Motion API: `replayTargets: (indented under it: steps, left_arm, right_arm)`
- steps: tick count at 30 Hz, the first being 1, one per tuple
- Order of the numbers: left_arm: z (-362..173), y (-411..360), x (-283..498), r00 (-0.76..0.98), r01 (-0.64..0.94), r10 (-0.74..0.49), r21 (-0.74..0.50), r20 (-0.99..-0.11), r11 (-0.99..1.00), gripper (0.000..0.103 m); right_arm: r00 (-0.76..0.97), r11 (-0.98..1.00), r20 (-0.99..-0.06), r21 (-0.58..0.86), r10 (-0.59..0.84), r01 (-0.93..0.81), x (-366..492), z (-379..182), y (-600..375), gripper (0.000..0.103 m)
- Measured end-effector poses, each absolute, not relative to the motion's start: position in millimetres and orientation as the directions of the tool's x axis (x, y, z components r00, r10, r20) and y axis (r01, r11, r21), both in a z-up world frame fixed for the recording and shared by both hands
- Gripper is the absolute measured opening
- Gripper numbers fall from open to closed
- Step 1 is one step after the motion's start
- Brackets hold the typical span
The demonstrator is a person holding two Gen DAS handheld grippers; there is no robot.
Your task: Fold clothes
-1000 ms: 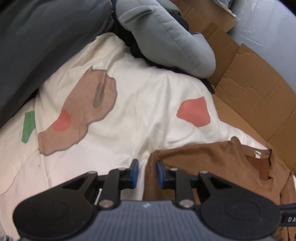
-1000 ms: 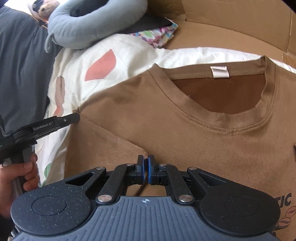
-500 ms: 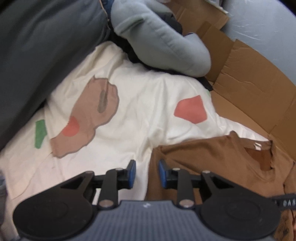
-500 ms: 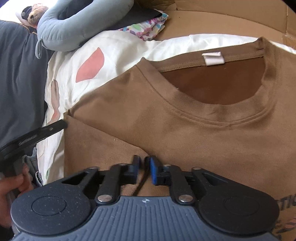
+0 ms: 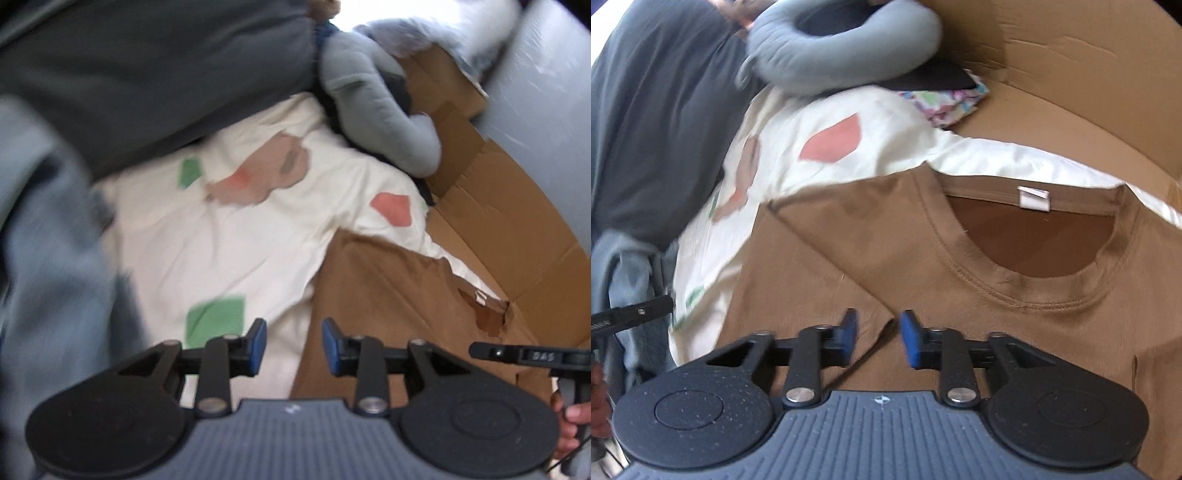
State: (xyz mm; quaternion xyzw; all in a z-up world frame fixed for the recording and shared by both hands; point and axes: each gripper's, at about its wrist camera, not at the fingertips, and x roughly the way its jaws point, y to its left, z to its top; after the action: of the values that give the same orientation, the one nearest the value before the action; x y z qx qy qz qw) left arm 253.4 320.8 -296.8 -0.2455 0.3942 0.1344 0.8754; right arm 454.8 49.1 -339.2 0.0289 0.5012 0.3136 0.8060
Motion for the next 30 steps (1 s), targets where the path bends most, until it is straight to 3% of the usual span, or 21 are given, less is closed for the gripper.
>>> replayTargets:
  steps: [5,7,16,23,30]
  left_arm:
    - [-308.5,307.4,210.7,0.682,-0.483,0.07,-0.375,-0.728,0.791,0.037]
    - [-312.5,299.4,200.1,0.685,-0.486,0.066,-0.388,-0.725,0.783,0.037]
    - [-350.5,274.5,185.6,0.695,-0.481,-0.044,-0.51,-0.718,0.713,0.037]
    - [-363.0,285.1,187.1,0.733,-0.514,0.013,-0.541,-0.68,0.665,0.038]
    - [-366.7,281.9,181.7,0.731,-0.517,-0.032,-0.584,-0.681,0.627,0.04]
  right_arm:
    - [0.289,0.788,-0.804,0.32,0.52,-0.526,447.0,-344.8,56.8,0.018]
    - [0.289,0.781,-0.807,0.303,0.515,-0.546,444.0,-346.5,59.9,0.01]
    - [0.288,0.75,-0.804,0.27,0.521,-0.603,436.2,-349.3,78.6,0.01]
    - [0.278,0.762,-0.814,0.278,0.51,-0.585,438.4,-355.2,90.4,0.01]
    - [0.266,0.779,-0.848,0.239,0.458,-0.579,443.6,-362.8,94.7,0.01]
